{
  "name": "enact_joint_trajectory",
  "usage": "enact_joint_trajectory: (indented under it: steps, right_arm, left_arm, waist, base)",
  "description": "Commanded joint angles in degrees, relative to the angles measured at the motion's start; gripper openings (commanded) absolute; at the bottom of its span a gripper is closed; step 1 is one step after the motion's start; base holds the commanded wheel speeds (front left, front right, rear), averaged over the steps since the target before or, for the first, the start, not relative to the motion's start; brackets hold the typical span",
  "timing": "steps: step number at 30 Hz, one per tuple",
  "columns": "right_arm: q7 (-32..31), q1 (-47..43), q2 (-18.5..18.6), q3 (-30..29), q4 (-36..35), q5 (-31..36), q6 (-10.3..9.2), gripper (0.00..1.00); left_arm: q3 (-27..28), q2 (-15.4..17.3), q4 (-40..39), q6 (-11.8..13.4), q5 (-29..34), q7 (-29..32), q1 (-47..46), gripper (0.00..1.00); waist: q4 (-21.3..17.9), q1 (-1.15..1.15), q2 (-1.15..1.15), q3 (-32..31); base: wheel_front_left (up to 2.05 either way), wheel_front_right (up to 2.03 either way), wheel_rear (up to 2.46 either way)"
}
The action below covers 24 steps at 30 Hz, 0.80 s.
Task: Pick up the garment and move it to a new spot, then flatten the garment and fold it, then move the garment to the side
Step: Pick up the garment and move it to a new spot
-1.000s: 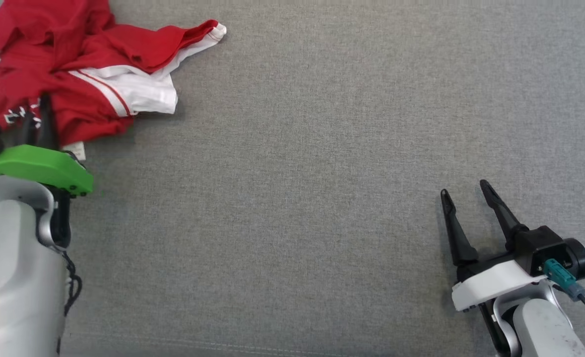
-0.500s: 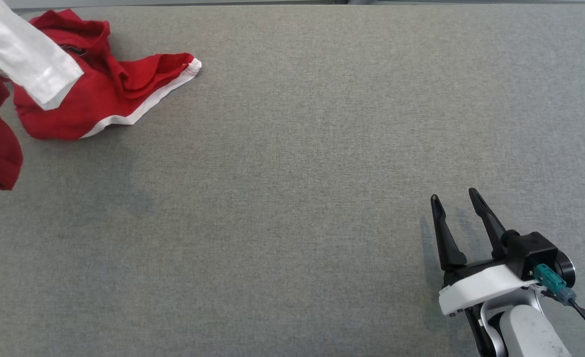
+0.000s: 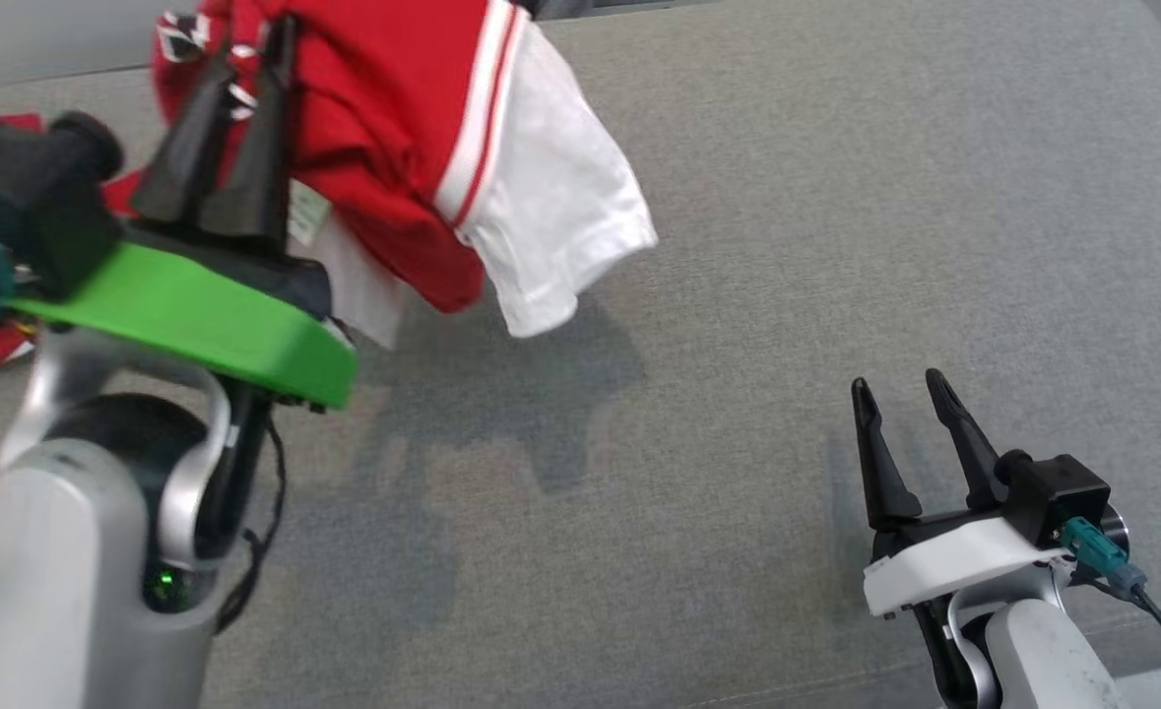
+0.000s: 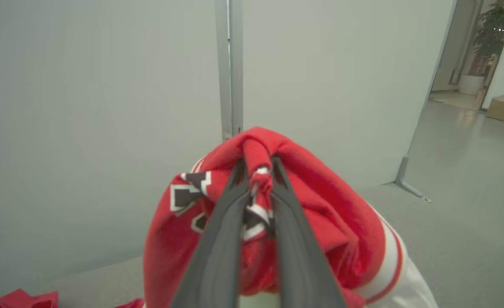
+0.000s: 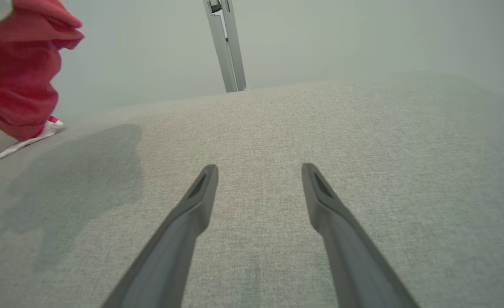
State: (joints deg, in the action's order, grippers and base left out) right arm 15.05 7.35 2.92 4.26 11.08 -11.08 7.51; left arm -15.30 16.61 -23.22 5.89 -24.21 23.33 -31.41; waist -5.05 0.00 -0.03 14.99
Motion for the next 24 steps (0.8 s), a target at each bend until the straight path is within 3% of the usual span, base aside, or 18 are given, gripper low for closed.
enact_joint_trajectory:
  steps: [1,5,11,17,18,20,21,24]
  right_arm:
    - [0.20,0.21,0.01,-0.03,0.00,-0.41,-0.04,1.00]
    - [0.20,-0.12,-0.01,-1.35,0.07,-1.06,-0.04,1.00]
    - [0.20,-0.51,-0.02,-0.86,0.43,-1.41,-0.04,1.00]
    - [0.20,-0.87,-0.02,-0.21,0.56,-1.51,-0.04,1.00]
    - [0.20,-0.94,-0.02,-0.21,0.58,-1.48,-0.04,1.00]
    - [0.20,-1.13,-0.01,-0.61,0.57,-1.16,-0.04,1.00]
    - [0.20,-1.32,-0.01,-0.81,0.51,-0.87,-0.04,1.00]
    - [0.20,-2.11,-0.01,-1.43,0.43,0.02,-0.04,1.00]
  left_arm:
    - [0.06,-0.22,0.23,0.31,-0.27,-0.41,0.77,0.00]
    - [-4.36,-5.05,8.17,0.47,-1.79,-2.67,4.20,0.00]
    - [-8.61,-6.90,27.37,-0.78,1.90,-9.42,5.15,0.00]
    - [-10.20,-8.70,46.31,-3.75,2.90,-18.92,2.76,0.00]
    - [-10.28,-8.88,48.56,-3.94,3.12,-20.47,2.31,0.09]
    - [-10.43,-9.49,51.74,-4.35,3.19,-23.30,1.67,0.61]
    - [-10.47,-9.83,52.89,-4.42,3.23,-24.52,1.34,1.00]
    - [-10.71,-10.22,54.14,-3.97,3.93,-28.28,1.10,1.00]
  waist:
    - [-3.92,0.00,0.03,-0.27]
    - [-7.32,0.00,0.03,-0.30]
    - [-10.98,0.00,0.03,0.09]
    - [-12.27,0.00,0.03,0.19]
    - [-12.26,0.00,0.03,0.17]
    - [-11.79,0.00,0.03,0.00]
    - [-11.39,0.00,0.03,-0.17]
    - [-9.88,0.00,0.03,-0.99]
  base:
    - [0.00,0.00,0.00]
    - [0.00,0.00,0.00]
    - [0.00,0.00,0.00]
    - [0.00,0.00,0.00]
    - [0.00,0.00,0.00]
    - [0.00,0.00,0.00]
    - [0.00,0.00,0.00]
    - [0.00,0.00,0.00]
